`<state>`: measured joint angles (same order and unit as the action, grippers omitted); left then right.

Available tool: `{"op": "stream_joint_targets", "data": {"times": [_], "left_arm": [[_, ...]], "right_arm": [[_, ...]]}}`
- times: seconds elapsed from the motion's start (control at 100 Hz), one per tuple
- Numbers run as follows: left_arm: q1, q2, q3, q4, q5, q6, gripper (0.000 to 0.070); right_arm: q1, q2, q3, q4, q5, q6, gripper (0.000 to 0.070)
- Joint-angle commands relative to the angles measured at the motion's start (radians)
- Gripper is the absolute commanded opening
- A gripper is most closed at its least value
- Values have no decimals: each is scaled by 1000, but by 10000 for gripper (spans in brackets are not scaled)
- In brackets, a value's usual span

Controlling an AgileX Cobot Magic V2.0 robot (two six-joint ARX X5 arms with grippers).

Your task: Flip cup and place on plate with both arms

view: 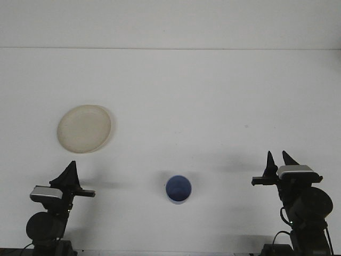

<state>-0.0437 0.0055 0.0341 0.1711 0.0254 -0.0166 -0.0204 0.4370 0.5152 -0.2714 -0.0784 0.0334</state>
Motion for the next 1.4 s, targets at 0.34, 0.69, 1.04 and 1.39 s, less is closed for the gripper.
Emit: {"op": "stream_joint_targets", "data": {"times": [0.34, 0.69, 1.04, 1.39], "left_arm": [[-1, -2, -16, 18, -2, -3, 11], [-1, 21, 165, -199, 0, -42, 11], [-1, 306, 612, -541, 2, -105, 11], [-1, 687, 991, -1027, 2, -25, 11]], "right_arm": [[2, 1, 6, 10, 0, 12, 276], [2, 1, 6, 9, 0, 12, 277], [2, 2, 6, 8, 0, 12, 276], [2, 2, 6, 6, 0, 12, 277]]}}
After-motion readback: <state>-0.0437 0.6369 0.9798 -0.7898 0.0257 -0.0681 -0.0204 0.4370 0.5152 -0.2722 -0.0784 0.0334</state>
